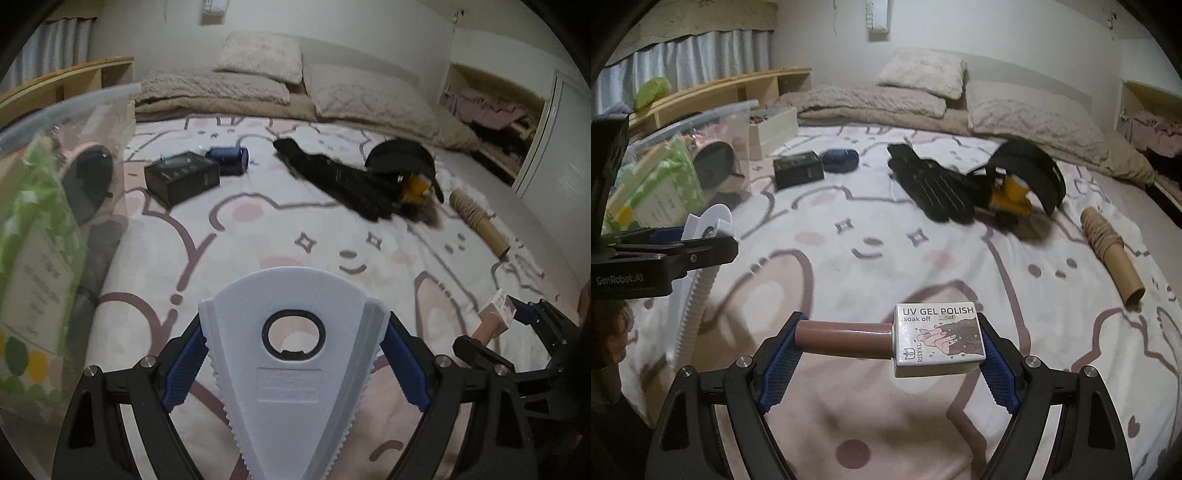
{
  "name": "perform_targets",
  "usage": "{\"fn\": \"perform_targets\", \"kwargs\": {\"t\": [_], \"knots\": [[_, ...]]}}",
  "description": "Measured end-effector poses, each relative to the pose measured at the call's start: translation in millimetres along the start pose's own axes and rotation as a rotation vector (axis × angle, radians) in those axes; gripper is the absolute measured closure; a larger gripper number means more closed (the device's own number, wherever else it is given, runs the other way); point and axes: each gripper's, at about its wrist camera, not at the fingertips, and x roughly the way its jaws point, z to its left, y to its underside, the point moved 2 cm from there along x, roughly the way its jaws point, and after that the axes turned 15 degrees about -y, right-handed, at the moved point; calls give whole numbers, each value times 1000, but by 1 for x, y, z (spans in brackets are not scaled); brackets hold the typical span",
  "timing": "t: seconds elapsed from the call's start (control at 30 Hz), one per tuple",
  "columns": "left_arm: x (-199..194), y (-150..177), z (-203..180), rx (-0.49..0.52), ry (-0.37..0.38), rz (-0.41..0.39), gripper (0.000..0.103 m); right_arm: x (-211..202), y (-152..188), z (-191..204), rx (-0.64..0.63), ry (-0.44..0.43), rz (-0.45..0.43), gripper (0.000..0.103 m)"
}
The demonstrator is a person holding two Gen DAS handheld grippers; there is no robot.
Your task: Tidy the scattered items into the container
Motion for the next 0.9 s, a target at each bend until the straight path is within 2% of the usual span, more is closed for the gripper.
{"fn": "perform_targets", "kwargs": {"t": [0.47, 0.9], "knots": [[-56, -8, 25, -37, 29, -121, 14, -35, -19, 31, -40, 4, -74, 16], [-79, -11, 33, -51, 38, -166, 14, -49, -19, 35, -28, 20, -94, 16]]}}
